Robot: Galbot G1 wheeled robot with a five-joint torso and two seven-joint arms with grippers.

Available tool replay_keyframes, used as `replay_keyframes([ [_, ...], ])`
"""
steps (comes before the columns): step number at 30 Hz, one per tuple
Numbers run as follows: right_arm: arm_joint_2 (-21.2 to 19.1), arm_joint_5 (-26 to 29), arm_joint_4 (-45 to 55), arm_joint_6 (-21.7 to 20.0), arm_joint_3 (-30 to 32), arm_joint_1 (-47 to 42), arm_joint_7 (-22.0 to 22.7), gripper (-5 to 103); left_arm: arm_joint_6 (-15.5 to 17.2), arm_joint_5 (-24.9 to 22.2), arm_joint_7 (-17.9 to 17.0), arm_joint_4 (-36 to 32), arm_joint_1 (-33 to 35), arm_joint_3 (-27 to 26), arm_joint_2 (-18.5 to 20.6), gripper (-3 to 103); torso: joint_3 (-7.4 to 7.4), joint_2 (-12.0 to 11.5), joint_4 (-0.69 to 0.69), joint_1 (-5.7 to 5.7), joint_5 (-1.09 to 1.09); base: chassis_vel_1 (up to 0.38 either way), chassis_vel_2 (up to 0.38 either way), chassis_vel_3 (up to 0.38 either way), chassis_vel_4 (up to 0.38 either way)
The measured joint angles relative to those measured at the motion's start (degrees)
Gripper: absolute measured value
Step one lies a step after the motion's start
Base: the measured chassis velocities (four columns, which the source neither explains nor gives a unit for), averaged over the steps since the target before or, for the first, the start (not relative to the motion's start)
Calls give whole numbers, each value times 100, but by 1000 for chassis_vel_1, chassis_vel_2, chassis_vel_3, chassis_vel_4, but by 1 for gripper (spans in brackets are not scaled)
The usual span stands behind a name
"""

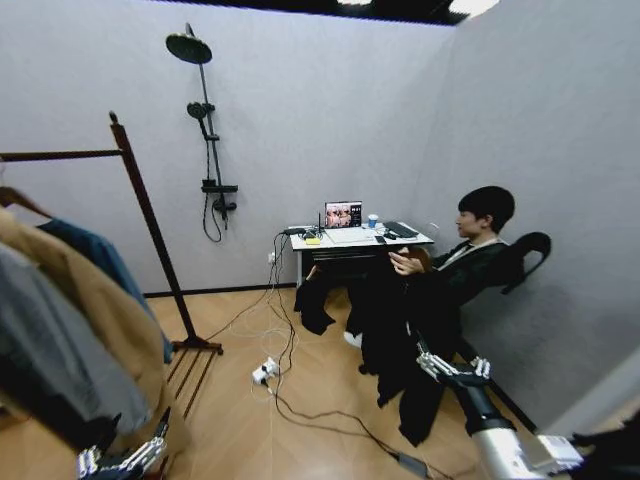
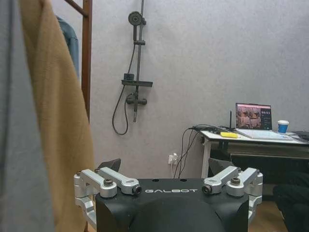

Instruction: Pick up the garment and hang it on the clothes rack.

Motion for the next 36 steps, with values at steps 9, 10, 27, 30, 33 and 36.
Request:
replay_keyframes([
  [9,108,-136,160,-481,146,-55,772,100,0,0,2,0,-1,0,1,100,1,-2,-2,6,4,-335,322,312,-328],
  [10,160,-261,161,-726,102,-132,1000,100,0,0,3,-1,-1,0,0,100,1,-2,0,5,7,-142,221,90,-82],
  [27,103,-1074,165,-1209,-47,671,1730,100,0,0,0,0,1,0,0,100,0,2,0,-2,7,3,-19,-18,21],
  [30,232,-1407,164,-1247,48,621,1986,100,0,0,0,-1,1,0,0,100,0,1,0,-1,6,0,0,0,0],
  [33,332,-1734,164,-1211,89,571,2049,100,0,0,0,0,1,0,0,100,0,1,0,-1,6,0,0,0,0],
  [36,446,-2052,162,-1142,135,562,2052,100,0,0,0,0,1,0,0,100,-1,1,0,-2,7,0,0,0,0],
])
